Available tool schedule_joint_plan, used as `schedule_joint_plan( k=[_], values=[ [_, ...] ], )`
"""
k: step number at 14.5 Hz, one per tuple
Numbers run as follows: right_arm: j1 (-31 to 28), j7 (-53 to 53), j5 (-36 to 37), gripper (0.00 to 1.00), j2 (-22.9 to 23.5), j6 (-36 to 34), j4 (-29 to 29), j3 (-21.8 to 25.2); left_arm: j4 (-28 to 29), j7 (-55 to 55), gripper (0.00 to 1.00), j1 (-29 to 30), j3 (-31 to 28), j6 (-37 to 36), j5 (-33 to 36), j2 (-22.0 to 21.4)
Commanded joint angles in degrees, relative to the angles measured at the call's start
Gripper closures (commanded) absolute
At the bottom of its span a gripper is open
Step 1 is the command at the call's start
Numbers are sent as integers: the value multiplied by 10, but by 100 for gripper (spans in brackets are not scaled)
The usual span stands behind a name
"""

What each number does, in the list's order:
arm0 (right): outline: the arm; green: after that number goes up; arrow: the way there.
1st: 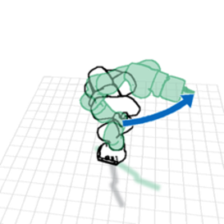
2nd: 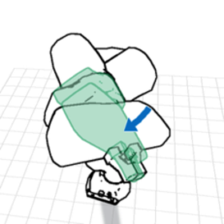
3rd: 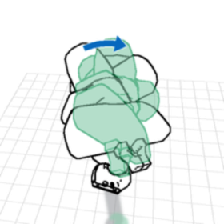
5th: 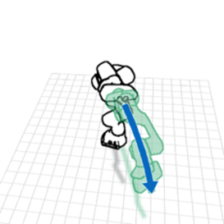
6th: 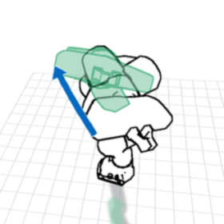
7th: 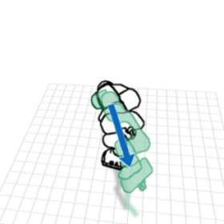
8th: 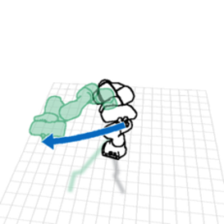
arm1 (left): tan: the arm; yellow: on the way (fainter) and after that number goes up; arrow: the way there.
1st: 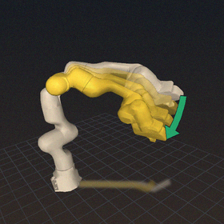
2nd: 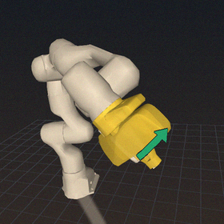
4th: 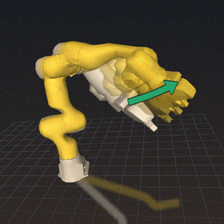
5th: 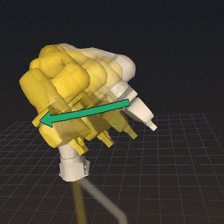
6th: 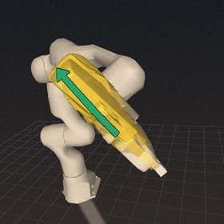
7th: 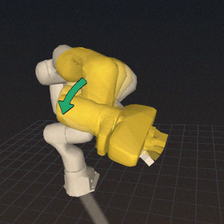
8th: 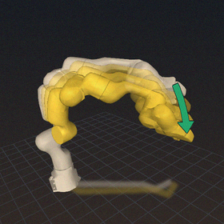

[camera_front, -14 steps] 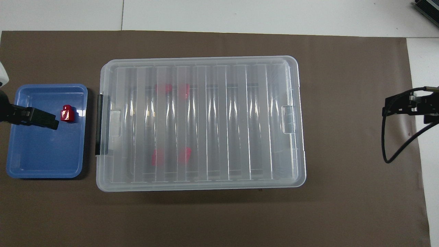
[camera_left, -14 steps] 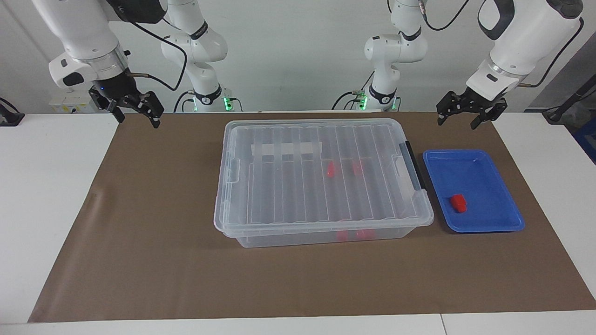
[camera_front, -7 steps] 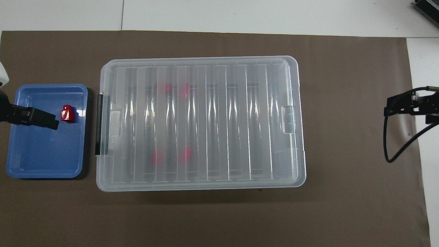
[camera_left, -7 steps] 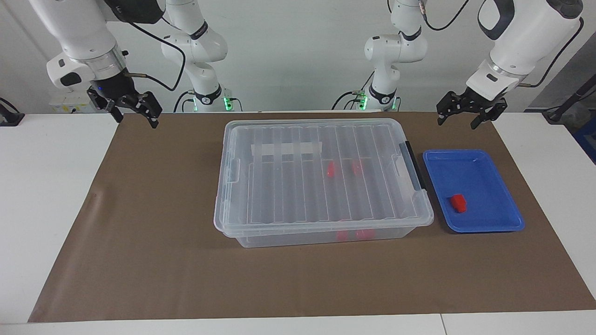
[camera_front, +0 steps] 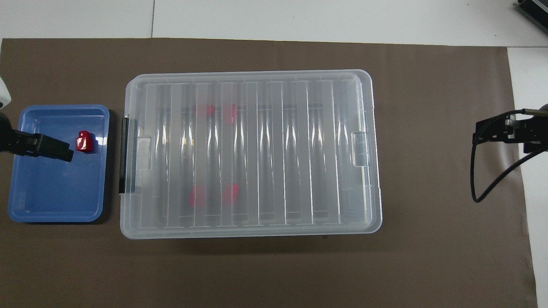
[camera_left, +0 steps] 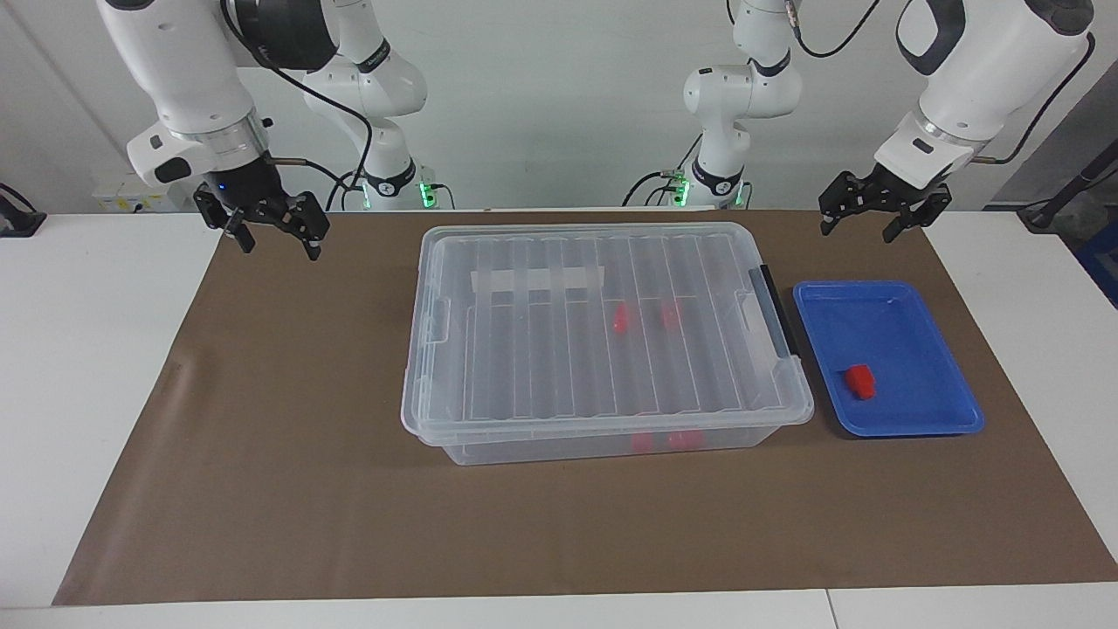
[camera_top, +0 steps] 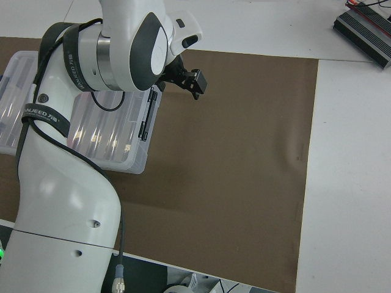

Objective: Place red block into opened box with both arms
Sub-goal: 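Reach the right gripper to the clear lid's edge and grip it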

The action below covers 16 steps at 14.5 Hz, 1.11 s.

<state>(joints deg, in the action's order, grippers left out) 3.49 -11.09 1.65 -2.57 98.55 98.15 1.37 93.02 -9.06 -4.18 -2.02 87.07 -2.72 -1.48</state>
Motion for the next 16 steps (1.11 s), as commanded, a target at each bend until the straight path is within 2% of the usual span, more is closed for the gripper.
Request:
schedule_joint_plan(
  k=[1,4,5,9,16],
  values=[
    [19,-6,-8,0,-20,59,54,-1,1,5,0,-2,-2,-9,10,-9],
    [47,-41,-8,1,-8,107,72,-1,1,5,0,-3,-2,-9,10,-9],
    [54,-45,-8,8,-2,124,80,-1,1,5,0,-2,-2,-9,10,-9],
    [71,-86,-8,11,15,161,90,-1,1,3,0,-2,-3,-8,10,-9],
    [108,-92,-9,12,60,234,97,-1,5,5,0,27,-4,-3,10,-9]
  ],
)
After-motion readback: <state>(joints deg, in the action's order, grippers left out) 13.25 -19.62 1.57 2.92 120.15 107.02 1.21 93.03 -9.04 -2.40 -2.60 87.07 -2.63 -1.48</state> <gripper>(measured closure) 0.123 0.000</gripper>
